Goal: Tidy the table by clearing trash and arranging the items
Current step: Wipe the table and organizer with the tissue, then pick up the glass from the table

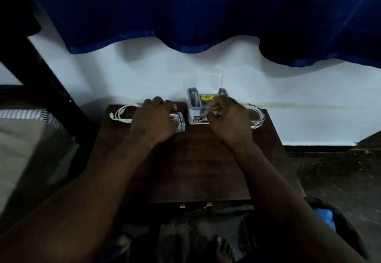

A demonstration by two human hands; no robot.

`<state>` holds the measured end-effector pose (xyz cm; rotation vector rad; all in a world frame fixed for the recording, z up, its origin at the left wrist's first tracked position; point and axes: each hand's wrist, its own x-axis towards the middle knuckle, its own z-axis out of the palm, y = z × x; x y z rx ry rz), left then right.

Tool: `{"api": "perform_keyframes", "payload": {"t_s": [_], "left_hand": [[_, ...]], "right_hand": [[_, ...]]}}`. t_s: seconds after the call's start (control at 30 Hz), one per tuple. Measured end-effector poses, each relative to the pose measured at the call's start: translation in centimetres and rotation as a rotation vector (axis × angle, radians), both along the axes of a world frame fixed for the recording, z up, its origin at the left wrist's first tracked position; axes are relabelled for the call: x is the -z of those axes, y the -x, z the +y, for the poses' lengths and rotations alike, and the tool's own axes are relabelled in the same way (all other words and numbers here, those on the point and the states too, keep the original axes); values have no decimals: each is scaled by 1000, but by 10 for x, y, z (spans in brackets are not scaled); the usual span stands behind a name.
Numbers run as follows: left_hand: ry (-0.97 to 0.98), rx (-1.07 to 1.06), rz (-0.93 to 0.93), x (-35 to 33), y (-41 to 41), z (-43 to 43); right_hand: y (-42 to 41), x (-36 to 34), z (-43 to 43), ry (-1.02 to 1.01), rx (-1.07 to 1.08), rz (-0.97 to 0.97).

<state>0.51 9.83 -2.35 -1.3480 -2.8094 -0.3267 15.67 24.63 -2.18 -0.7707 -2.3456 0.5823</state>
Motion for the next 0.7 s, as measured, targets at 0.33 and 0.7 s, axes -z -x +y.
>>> {"api": "perform_keyframes", "payload": {"t_s": [0.33, 0.7], "left_hand": [[161, -66, 80, 10, -22, -21], [299, -11, -63, 19, -23, 18]], "right_hand": [[-29, 11, -48, 237, -134, -305], [-56, 33, 58, 245, 293, -257]]}}
